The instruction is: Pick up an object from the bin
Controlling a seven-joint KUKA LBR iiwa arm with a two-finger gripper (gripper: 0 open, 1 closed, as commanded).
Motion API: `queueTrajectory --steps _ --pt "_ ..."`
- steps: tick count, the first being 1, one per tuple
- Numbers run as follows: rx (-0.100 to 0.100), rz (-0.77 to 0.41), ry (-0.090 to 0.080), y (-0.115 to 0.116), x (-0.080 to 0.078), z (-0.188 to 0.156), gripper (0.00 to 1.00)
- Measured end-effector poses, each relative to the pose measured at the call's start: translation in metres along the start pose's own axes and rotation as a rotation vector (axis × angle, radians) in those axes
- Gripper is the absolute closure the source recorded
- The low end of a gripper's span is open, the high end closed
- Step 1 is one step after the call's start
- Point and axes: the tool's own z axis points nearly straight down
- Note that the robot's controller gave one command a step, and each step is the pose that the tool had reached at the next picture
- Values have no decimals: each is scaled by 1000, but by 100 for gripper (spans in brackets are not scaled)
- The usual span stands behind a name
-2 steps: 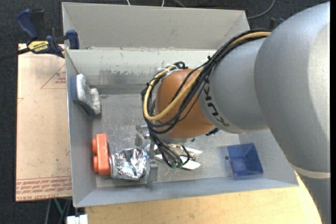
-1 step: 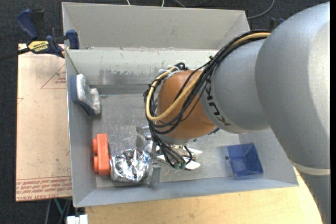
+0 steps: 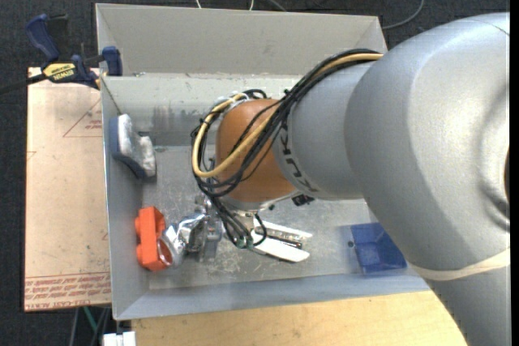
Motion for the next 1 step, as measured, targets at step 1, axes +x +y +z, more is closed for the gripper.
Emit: queueTrajectory --steps 1 --pt "0 1 0 0 0 0 100"
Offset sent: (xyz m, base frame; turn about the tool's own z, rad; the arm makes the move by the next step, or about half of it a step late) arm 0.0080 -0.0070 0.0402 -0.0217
